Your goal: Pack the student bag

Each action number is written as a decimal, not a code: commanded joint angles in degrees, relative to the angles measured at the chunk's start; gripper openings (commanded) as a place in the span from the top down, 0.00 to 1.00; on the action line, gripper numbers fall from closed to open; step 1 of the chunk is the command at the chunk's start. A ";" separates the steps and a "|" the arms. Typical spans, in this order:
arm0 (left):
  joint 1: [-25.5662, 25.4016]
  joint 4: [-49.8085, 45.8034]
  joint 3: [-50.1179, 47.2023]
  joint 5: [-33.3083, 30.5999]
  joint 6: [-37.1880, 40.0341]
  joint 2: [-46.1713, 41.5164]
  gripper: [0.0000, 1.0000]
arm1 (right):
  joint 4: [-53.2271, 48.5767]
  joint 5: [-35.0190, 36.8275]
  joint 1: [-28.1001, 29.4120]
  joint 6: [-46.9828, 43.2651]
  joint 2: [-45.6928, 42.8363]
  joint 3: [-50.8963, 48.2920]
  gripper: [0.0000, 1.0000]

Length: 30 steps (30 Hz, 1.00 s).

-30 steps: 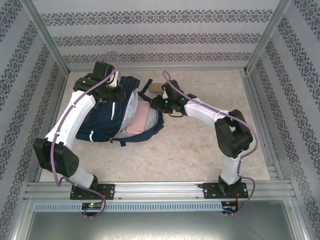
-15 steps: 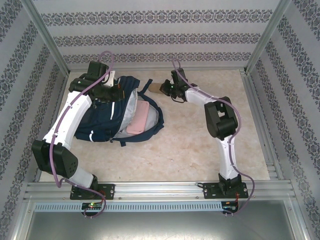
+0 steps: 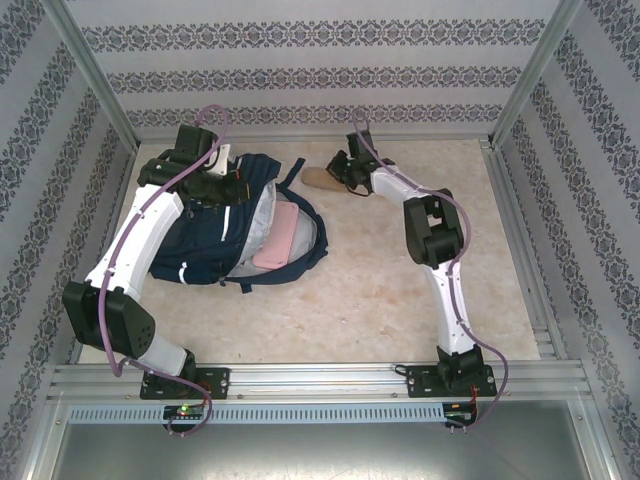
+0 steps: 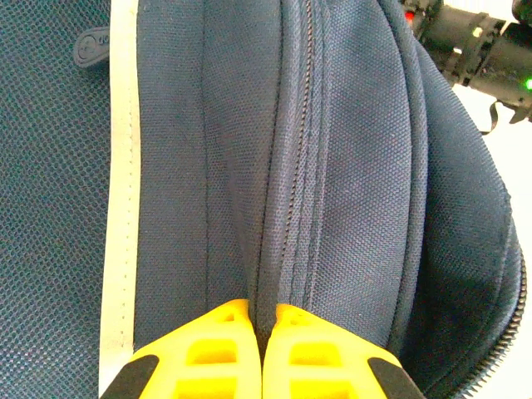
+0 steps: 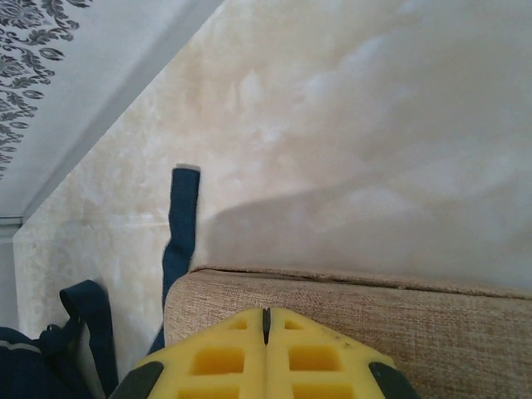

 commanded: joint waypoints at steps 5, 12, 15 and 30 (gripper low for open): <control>0.19 4.30 -0.22 1.34 0.15 -2.32 1.00 | -5.53 5.45 -1.43 -0.50 -15.28 -27.43 0.99; 0.20 5.34 -1.38 2.06 1.10 -1.59 1.00 | -1.20 2.77 2.80 1.57 -30.79 -51.01 0.85; 0.20 5.86 -1.87 2.85 1.25 -1.13 1.00 | -1.41 2.56 6.12 1.62 -35.35 -54.70 0.72; 0.29 6.75 -3.95 3.90 1.44 -2.10 1.00 | -21.57 0.97 6.35 -29.16 -41.91 -46.69 0.25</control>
